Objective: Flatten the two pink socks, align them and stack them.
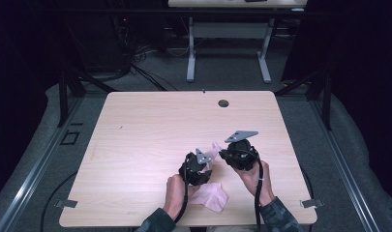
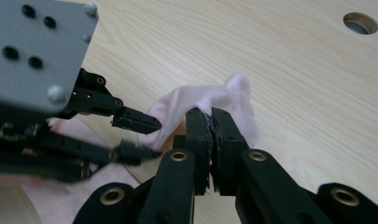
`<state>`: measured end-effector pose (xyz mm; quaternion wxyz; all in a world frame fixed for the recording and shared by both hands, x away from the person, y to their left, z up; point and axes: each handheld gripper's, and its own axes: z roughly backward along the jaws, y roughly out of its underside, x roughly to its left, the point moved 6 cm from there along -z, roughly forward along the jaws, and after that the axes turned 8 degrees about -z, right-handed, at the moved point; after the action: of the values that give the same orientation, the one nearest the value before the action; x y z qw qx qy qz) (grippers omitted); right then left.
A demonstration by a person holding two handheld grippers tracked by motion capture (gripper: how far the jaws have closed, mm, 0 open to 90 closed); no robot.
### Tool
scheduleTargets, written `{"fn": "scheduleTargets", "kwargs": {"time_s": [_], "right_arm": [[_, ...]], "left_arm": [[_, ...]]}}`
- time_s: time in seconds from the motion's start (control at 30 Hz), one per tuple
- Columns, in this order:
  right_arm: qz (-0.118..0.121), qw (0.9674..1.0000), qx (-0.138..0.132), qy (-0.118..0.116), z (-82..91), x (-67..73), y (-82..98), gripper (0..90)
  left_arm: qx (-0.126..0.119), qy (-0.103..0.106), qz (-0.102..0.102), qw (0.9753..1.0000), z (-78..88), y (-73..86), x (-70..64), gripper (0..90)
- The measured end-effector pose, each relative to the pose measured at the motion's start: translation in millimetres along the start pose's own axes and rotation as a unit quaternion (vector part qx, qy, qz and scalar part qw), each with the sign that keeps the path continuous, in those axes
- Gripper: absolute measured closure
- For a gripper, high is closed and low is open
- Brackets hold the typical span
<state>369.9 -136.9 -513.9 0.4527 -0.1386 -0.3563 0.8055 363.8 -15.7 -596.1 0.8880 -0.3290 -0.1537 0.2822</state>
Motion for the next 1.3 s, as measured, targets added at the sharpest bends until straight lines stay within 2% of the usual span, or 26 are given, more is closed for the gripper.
{"fn": "scheduleTargets", "kwargs": {"time_s": [0.13, 0.3, 0.47, 0.73, 0.83, 0.97, 1.03, 1.1, 1.17, 1.2, 1.23, 1.27, 1.3], "right_arm": [[-0.002, 1.0, -0.002, -0.006, 3.3, -4.6, 6.8, 86.8], [-0.008, 0.9999, -0.003, -0.01, 8.6, -10.7, 16.2, 86.8], [-0.011, 0.9998, 0.0, -0.015, 12.9, -12.6, 23.0, 86.8], [-0.006, 0.9995, 0.008, -0.029, 20.4, -2.3, 23.0, 86.6], [-0.003, 0.9991, 0.02, -0.038, 25.2, 0.2, 26.9, 86.6], [-0.014, 0.9967, 0.056, -0.058, 39.9, 2.8, 36.1, 86.3], [-0.023, 0.9942, 0.075, -0.073, 44.5, 1.4, 36.4, 85.9], [-0.035, 0.9904, 0.11, -0.076, 36.7, -7.9, 33.9, 85.4], [-0.05, 0.987, 0.139, -0.063, 18.6, -20.5, 29.7, 83.9], [-0.053, 0.9866, 0.143, -0.059, 10.2, -25.5, 27.5, 82.9], [-0.058, 0.9862, 0.148, -0.047, -4.7, -33.3, 24.7, 77.4], [-0.06, 0.9865, 0.147, -0.043, -13.1, -37.7, 22.6, 75.7], [-0.063, 0.9874, 0.14, -0.036, -27.5, -43.9, 20.2, 73.6]], "left_arm": [[-0.002, 0.003, -0.012, 0.9999, 4.9, 3.5, 6.0, 88.5], [-0.001, 0.014, -0.023, 0.9996, 19.8, 3.3, 11.8, 89.4], [-0.005, 0.017, -0.025, 0.9995, 32.0, 4.8, 17.9, 89.5], [-0.014, 0.043, -0.022, 0.9987, 43.3, 10.1, 15.6, 89.8], [-0.015, 0.066, -0.021, 0.9975, 51.7, 11.0, 10.9, 89.8], [-0.013, 0.118, -0.019, 0.9927, 66.7, 8.4, 2.4, 89.8], [-0.011, 0.14, -0.017, 0.99, 68.9, 3.8, 3.1, 89.8], [-0.001, 0.139, -0.012, 0.9902, 64.7, -0.1, 8.5, 89.8], [0.013, 0.16, 0.004, 0.9871, 53.3, -3.1, 17.1, 89.8], [0.021, 0.162, 0.012, 0.9865, 44.6, -4.4, 23.5, 89.7], [0.028, 0.162, 0.016, 0.9863, 39.7, -4.8, 27.5, 89.7], [0.035, 0.166, 0.025, 0.9852, 32.5, -5.4, 34.5, 89.6], [0.035, 0.166, 0.025, 0.9852, 32.5, -5.4, 34.5, 89.6]]}}
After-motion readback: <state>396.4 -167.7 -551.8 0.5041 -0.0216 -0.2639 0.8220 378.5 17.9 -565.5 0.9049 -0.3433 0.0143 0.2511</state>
